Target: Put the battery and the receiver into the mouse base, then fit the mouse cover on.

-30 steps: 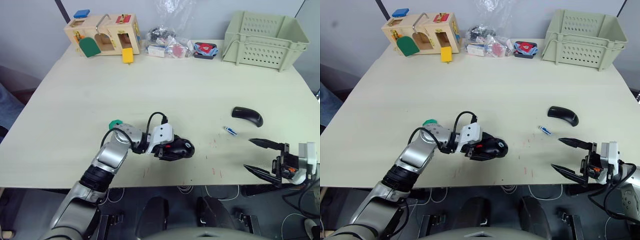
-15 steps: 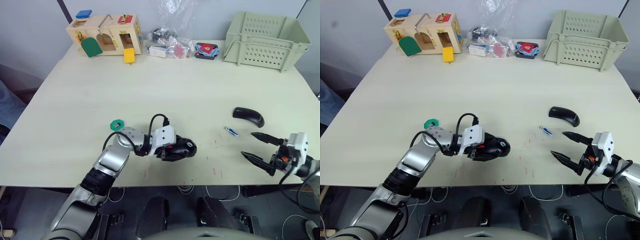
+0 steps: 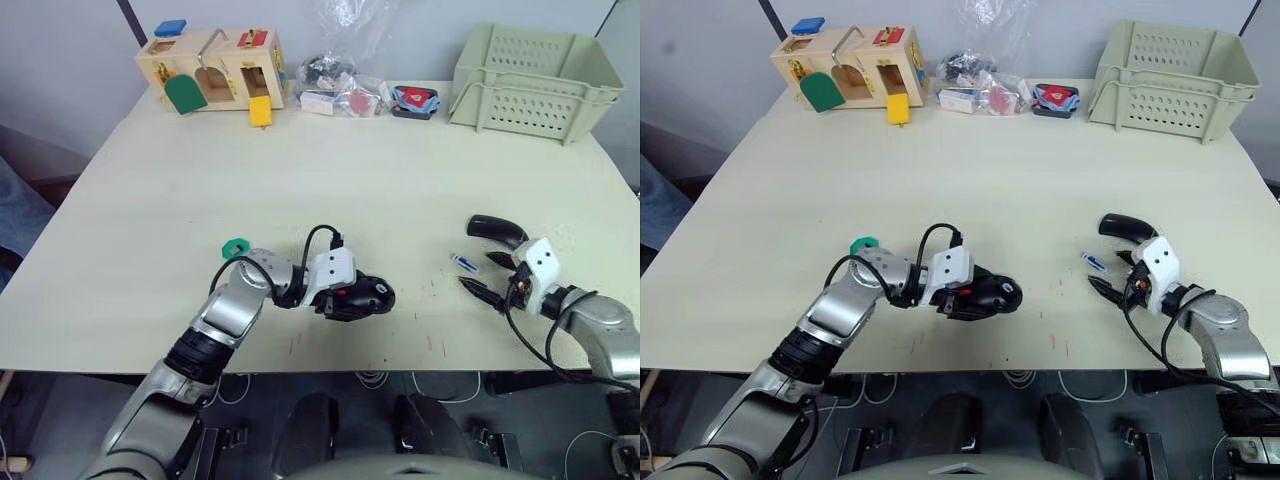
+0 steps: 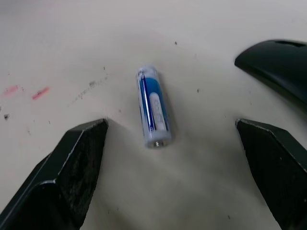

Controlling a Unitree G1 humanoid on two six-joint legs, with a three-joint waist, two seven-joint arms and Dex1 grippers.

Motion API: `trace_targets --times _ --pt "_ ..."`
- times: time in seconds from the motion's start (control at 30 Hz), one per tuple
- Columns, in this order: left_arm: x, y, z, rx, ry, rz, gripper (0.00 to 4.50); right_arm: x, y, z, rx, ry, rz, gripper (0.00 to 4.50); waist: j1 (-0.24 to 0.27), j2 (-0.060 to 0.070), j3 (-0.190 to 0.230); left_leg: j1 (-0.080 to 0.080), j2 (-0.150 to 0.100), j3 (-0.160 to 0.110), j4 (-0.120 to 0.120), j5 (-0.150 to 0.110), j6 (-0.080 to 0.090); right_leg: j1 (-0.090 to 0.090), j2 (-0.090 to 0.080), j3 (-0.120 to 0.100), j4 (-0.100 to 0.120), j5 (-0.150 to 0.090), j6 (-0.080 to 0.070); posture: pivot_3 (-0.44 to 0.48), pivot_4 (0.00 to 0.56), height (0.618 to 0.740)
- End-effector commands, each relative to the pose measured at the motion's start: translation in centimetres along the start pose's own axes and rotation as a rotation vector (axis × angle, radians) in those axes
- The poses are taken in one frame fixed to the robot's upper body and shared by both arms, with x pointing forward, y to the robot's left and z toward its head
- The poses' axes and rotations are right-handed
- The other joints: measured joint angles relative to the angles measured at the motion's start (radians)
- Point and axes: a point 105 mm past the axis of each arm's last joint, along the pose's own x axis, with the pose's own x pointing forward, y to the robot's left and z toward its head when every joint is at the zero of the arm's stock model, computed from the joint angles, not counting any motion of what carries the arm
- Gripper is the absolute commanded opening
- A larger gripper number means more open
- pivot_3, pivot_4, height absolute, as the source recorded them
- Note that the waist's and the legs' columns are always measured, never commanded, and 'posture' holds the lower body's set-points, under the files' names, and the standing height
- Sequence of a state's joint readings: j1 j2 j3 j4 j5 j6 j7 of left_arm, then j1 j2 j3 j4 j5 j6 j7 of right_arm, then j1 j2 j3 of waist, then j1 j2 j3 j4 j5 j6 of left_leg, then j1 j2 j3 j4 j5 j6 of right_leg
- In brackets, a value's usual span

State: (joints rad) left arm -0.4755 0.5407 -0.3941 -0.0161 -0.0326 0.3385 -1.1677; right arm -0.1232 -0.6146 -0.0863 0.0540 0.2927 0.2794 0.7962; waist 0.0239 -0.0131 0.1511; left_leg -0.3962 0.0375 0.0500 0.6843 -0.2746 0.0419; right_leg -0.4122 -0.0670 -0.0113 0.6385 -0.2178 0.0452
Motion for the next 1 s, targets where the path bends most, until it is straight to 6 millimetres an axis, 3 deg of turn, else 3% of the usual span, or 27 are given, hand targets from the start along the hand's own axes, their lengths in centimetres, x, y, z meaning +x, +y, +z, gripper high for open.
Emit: trace_targets --times 0.03,0.07,0.3,0.4,0.6,0.87,1.0 --pt "0.6 -0.4 -1.6 -0.045 0.069 -0.007 2.97 0.2 -0.3 0.1 -0.008 -0.011 -0.019 3.97 0.000 0.000 0.000 0.000 0.000 0.000 0.000 0.000 0.000 0.000 0.000 0.000 0.000 0.000 0.000 0.000 0.150 0.740" --pt "0.5 -0.5 -1.6 -0.047 0.070 -0.008 2.97 0.2 -0.4 0.1 -0.013 -0.015 -0.022 3.66 -0.001 0.000 0.000 0.000 0.000 0.000 0.000 0.000 0.000 0.000 0.000 0.000 0.000 0.000 0.000 0.000 0.150 0.740" --pt "0.5 -0.3 -1.5 -0.054 0.074 -0.001 2.97 0.0 -0.1 0.4 -0.016 -0.037 -0.011 0.17 -0.001 0.000 0.000 0.000 0.000 0.000 0.000 0.000 0.000 0.000 0.000 0.000 0.000 0.000 0.000 0.000 0.150 0.740" --pt "0.4 -0.2 -1.5 -0.057 0.077 -0.001 2.97 -0.2 0.3 1.0 -0.022 -0.054 -0.002 0.10 0.000 0.000 0.000 0.000 0.000 0.000 0.000 0.000 0.000 0.000 0.000 0.000 0.000 0.000 0.000 0.000 0.150 0.740" --pt "0.3 -0.4 -1.5 -0.057 0.086 -0.008 2.97 -0.5 2.9 3.0 -0.011 -0.062 0.082 0.10 -0.003 0.000 0.000 0.000 0.000 -0.001 0.000 0.000 0.000 0.000 0.000 0.000 0.000 0.000 0.000 0.000 0.150 0.740" --pt "0.2 -0.5 -1.5 -0.059 0.102 -0.010 2.97 -0.7 8.6 4.9 0.028 0.093 0.237 0.10 -0.007 0.000 0.000 0.000 0.000 -0.003 0.000 0.000 0.000 0.000 0.000 0.000 0.000 0.000 0.000 0.000 0.150 0.740" --pt "0.4 -0.6 -1.5 -0.062 0.103 -0.013 2.97 0.5 10.7 7.0 0.086 0.110 0.286 0.10 -0.010 0.000 0.000 0.000 0.001 -0.003 0.000 0.000 0.000 -0.001 0.000 0.000 0.000 0.000 0.000 0.000 0.150 0.740"
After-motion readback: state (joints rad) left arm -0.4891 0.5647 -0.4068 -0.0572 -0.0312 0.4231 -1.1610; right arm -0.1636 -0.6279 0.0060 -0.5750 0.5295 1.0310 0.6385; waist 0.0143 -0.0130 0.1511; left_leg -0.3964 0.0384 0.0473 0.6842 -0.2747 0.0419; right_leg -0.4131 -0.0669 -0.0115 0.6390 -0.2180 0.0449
